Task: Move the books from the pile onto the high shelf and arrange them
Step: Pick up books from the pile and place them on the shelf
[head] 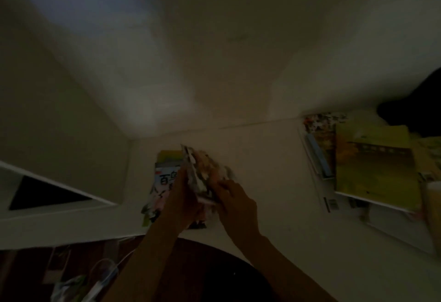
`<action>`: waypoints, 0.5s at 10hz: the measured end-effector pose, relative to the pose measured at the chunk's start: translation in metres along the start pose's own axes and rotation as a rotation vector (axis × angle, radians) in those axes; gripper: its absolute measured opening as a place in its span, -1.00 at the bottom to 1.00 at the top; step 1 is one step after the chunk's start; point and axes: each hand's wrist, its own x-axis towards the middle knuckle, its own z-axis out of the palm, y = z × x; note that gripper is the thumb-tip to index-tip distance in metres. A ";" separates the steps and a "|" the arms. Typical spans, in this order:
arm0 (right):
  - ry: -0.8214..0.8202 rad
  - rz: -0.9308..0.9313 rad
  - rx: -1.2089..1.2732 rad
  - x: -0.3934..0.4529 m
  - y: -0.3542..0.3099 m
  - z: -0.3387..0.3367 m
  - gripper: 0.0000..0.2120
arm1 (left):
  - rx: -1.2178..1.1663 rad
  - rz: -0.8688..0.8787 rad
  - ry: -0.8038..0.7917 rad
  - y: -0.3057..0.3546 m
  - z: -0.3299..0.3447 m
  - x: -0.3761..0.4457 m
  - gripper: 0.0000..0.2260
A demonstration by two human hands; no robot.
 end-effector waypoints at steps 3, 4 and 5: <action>-0.442 -0.119 0.108 -0.046 -0.028 0.069 -0.55 | 0.131 0.028 0.140 0.002 -0.100 0.006 -0.76; -0.423 -0.104 0.029 -0.038 -0.033 0.060 -0.58 | 0.208 0.027 0.204 0.004 -0.132 0.033 -0.64; -0.389 -0.156 -0.012 -0.053 -0.022 0.069 -0.59 | 0.315 0.041 0.076 0.014 -0.128 0.009 -0.69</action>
